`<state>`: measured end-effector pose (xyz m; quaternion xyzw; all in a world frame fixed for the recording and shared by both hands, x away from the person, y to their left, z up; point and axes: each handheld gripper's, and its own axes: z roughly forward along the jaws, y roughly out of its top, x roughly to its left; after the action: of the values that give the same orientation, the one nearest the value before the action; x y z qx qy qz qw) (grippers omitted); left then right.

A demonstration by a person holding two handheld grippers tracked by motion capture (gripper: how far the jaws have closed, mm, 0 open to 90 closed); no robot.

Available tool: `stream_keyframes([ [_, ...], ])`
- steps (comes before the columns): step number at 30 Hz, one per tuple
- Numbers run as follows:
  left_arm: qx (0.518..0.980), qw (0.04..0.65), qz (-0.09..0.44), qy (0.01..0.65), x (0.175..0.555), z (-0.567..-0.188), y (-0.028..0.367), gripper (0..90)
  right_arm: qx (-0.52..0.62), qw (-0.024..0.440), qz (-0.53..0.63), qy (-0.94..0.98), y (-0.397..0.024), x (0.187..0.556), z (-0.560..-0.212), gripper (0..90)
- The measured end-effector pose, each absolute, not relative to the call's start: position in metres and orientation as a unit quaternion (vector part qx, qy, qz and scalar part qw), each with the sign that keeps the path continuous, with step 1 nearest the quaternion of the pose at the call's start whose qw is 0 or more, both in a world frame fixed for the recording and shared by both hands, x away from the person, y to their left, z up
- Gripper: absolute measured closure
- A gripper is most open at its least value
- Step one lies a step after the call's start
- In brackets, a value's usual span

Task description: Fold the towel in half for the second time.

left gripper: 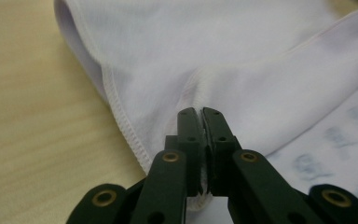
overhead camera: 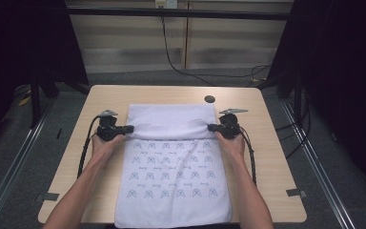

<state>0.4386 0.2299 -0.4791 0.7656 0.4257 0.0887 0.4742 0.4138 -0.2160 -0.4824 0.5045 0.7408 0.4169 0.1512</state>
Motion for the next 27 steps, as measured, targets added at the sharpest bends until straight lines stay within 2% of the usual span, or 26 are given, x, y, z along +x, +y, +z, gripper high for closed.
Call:
stream_keyframes([
  [4,0.755,0.52,0.1,0.387,0.415,-0.435,0.239,86.8,0.468,0.178,0.471,0.726,-0.228,0.394,-0.44,87.5],
  [8,0.754,0.553,0.115,0.335,0.374,-0.395,0.244,86.7,0.427,0.203,0.505,0.722,-0.235,0.357,-0.398,87.3],
  [14,0.764,0.564,0.116,0.292,0.311,-0.378,0.254,86.6,0.369,0.213,0.529,0.734,-0.24,0.285,-0.37,87.2],
  [17,0.778,0.548,0.098,0.292,0.285,-0.401,0.254,86.4,0.358,0.196,0.515,0.754,-0.24,0.254,-0.385,87.1],
  [22,0.802,0.513,0.046,0.301,0.258,-0.457,0.251,86.1,0.371,0.147,0.469,0.788,-0.235,0.219,-0.443,86.7],
  [27,0.819,0.489,0.016,0.301,0.237,-0.475,0.256,85.0,0.382,0.105,0.454,0.799,-0.235,0.19,-0.475,83.3],
])
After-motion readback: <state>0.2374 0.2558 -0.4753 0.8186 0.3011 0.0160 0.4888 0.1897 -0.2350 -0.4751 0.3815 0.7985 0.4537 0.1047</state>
